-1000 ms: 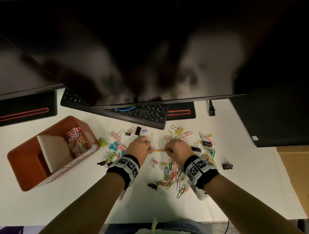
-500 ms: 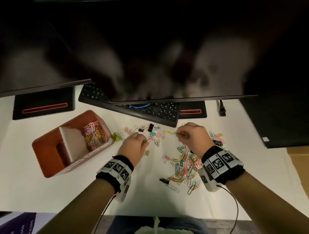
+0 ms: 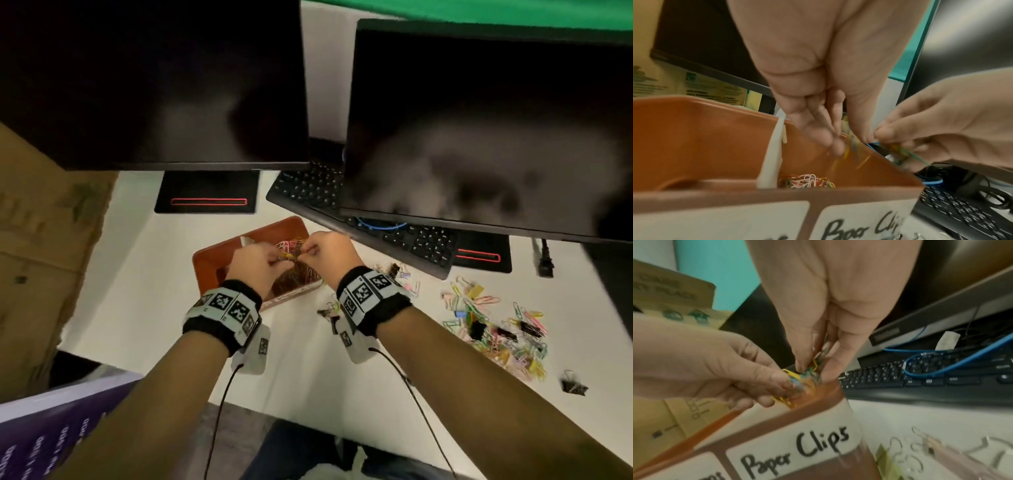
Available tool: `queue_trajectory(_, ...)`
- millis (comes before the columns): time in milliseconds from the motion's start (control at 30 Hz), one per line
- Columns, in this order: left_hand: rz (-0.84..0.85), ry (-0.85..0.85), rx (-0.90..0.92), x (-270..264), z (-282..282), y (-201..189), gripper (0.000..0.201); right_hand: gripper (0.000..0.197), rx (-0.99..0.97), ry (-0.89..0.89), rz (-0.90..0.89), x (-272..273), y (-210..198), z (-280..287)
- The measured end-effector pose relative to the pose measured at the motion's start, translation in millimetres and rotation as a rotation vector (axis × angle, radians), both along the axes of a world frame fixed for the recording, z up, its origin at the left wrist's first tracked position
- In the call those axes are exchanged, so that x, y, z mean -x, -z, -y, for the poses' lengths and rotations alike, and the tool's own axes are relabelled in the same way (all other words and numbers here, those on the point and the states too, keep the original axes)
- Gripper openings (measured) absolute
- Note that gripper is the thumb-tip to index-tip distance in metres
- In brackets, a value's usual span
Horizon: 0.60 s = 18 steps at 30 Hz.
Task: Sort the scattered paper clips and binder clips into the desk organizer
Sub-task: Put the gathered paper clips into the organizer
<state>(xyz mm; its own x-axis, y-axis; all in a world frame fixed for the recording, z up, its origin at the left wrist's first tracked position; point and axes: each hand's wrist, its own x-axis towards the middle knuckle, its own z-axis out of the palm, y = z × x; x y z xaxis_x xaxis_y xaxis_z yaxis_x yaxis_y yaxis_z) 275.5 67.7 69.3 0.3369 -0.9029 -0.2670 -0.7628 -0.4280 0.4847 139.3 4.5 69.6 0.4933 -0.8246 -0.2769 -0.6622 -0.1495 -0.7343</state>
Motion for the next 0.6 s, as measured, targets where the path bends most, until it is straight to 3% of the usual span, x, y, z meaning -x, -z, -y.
queue_trajectory(133,-0.019,0.049,0.021,-4,-6,0,0.031,0.030,-0.053,0.025,0.033,2,3,-6)
queue_trajectory(300,-0.154,0.172,0.090,20,-15,1,0.015,0.015,0.040,0.117,0.064,72,15,-21)
queue_trajectory(400,-0.179,0.265,0.074,53,-15,11,0.012,0.014,0.042,0.196,-0.079,135,34,-30)
queue_trajectory(500,-0.168,0.312,0.018,90,-8,25,0.016,0.018,0.023,0.169,-0.304,188,50,-35)
queue_trajectory(600,-0.158,0.373,-0.094,126,3,36,0.023,0.027,0.000,0.145,-0.397,216,57,-31)
